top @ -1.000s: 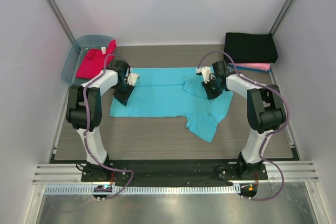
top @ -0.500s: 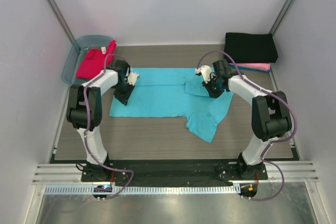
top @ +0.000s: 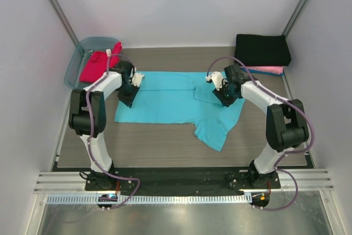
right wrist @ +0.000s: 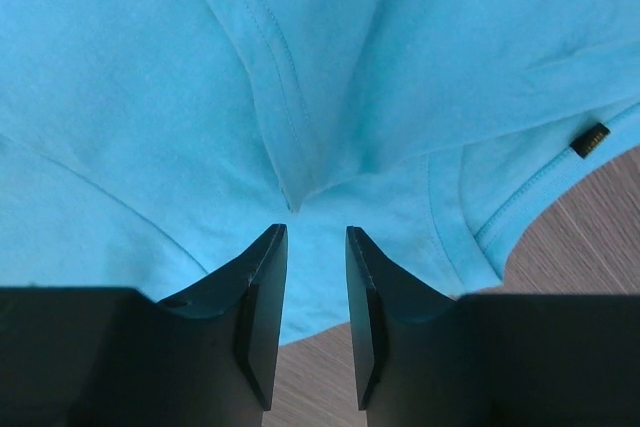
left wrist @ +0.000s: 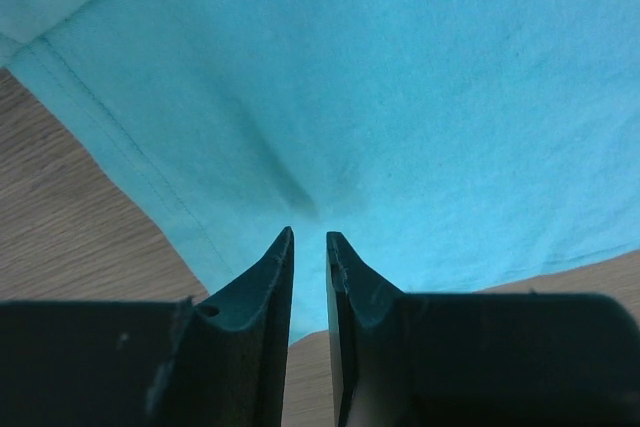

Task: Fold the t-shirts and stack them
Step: Fold the tshirt

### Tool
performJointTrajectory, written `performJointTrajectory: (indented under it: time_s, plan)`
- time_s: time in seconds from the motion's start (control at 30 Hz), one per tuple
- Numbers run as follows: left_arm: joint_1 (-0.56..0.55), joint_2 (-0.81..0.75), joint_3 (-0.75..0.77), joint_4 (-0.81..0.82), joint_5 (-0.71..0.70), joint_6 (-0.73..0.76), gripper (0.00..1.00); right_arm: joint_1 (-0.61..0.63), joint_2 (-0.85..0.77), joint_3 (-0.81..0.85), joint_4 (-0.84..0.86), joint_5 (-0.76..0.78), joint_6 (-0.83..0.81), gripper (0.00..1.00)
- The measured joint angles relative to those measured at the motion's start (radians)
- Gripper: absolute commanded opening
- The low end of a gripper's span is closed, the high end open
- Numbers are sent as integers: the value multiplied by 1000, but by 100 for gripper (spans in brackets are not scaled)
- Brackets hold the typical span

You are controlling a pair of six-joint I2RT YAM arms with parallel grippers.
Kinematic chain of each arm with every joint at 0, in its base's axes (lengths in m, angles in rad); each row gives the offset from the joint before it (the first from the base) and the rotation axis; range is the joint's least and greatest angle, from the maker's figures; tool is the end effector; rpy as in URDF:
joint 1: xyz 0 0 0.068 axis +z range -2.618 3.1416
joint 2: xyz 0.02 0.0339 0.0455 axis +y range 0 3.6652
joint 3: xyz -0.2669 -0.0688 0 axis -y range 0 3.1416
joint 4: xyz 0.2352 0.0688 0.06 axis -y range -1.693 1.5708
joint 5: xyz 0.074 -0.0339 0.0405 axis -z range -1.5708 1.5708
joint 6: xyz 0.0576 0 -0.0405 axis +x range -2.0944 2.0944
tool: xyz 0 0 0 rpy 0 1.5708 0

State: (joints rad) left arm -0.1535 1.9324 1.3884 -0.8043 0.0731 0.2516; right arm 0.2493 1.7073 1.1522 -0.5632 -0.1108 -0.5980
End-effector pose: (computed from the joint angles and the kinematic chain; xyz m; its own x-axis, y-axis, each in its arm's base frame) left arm 0.3707 -0.0616 0.1645 -0.8916 0.3892 -0.2314 0.4031 0.9151 -0.0141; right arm 0.3330 0.0913 0.1869 -0.5559 -0.7189 -0.4173 -0.7321 0.6612 -0.1640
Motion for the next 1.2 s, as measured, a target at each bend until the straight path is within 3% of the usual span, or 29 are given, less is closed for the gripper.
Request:
performJointTrajectory:
  time_s: [0.17, 0.4, 0.6, 0.83, 1.2]
  plan:
    - [6, -66, -14, 5, -4, 22, 31, -3, -194, -69, -42, -35, -75, 38]
    - [35, -228, -23, -4, 34, -15, 34, 10, -557, -259, -146, -218, -224, 44]
    - [65, -238, -58, -29, 64, -41, 38, 151, -718, -484, -237, -274, -307, 54]
    - [67, -259, -81, -68, 77, -58, 40, 395, -711, -523, -251, -264, -278, 55]
    - [129, -276, -80, -98, 71, -61, 41, 443, -691, -572, -230, -182, -294, 53]
